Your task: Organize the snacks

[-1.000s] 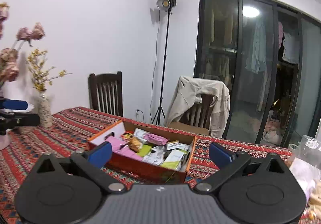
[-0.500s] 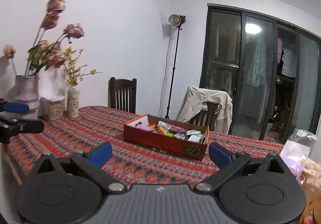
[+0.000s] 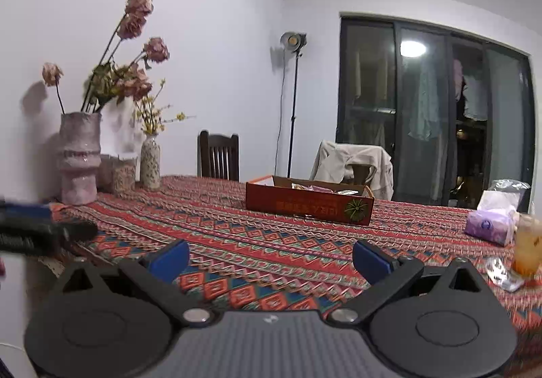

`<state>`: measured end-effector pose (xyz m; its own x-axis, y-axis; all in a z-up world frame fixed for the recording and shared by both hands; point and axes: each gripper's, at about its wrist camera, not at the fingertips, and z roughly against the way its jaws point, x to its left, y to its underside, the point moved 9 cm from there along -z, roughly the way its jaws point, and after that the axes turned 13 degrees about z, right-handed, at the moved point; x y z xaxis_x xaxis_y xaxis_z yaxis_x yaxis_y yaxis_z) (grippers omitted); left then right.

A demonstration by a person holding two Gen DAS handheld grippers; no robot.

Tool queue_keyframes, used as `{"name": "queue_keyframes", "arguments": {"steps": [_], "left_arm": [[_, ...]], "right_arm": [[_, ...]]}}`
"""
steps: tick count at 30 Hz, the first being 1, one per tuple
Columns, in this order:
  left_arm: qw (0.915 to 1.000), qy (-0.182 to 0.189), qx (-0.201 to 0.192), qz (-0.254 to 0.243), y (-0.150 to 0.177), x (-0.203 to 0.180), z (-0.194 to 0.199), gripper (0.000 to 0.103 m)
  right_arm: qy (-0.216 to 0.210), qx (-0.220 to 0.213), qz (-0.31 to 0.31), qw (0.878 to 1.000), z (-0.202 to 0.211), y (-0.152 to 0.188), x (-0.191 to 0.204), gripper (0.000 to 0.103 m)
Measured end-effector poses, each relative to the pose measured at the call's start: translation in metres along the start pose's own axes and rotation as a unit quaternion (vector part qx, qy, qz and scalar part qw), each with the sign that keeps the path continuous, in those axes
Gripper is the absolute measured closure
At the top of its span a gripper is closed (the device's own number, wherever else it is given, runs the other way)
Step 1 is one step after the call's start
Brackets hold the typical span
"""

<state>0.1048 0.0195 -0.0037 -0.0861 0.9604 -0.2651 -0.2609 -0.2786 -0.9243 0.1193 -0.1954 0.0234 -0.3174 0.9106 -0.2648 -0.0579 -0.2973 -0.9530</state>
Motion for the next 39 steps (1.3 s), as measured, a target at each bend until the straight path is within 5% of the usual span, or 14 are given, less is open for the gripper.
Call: {"name": "queue_keyframes", "arguments": {"steps": [9, 39], "left_arm": [[0.9995, 0.015, 0.016, -0.022, 0.018, -0.013, -0.001, 0.000], [0.9993, 0.019, 0.012, -0.031, 0.015, -0.015, 0.001, 0.000]], "right_arm": [[-0.021, 0.034, -0.042, 0.998, 0.006, 0.038, 0.008, 0.000], [-0.013, 0.037, -0.048, 0.998, 0.002, 0.038, 0.003, 0.000]]}}
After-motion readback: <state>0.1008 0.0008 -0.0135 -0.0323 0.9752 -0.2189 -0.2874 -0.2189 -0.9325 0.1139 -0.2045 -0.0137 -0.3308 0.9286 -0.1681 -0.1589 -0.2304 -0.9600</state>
